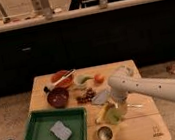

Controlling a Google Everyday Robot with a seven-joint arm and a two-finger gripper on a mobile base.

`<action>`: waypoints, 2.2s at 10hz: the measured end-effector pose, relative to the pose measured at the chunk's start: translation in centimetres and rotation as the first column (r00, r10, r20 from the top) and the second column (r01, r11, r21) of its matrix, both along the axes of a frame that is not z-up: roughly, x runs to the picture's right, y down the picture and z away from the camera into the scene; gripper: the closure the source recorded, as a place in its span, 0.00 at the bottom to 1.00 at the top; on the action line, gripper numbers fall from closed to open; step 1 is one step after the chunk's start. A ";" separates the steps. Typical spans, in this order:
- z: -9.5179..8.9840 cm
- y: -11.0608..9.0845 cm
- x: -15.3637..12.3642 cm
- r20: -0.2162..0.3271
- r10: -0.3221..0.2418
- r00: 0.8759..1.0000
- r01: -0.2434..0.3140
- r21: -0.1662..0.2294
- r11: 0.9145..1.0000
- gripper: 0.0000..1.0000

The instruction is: Wipe purple bowl with towel

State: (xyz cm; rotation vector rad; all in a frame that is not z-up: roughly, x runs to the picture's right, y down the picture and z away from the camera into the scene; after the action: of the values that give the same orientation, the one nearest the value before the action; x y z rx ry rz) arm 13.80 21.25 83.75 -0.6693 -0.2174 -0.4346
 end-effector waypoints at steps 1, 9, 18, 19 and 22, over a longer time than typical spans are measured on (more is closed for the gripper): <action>0.0 -0.1 -0.2 0.005 0.006 1.000 -0.006 0.004 1.000 0.20; -1.2 -4.3 1.5 -0.019 0.027 0.999 -0.026 0.051 0.998 0.20; 0.6 -8.4 -0.1 0.024 0.086 0.996 -0.088 0.096 0.991 0.20; 1.0 -8.7 -0.2 0.034 0.096 0.995 -0.099 0.101 0.990 0.20; 2.1 -9.1 -1.0 0.063 0.106 0.992 -0.112 0.107 0.988 0.20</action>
State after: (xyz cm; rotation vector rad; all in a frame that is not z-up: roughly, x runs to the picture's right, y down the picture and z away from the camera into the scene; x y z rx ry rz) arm 12.80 12.17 85.82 -0.5344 -0.2812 -0.3585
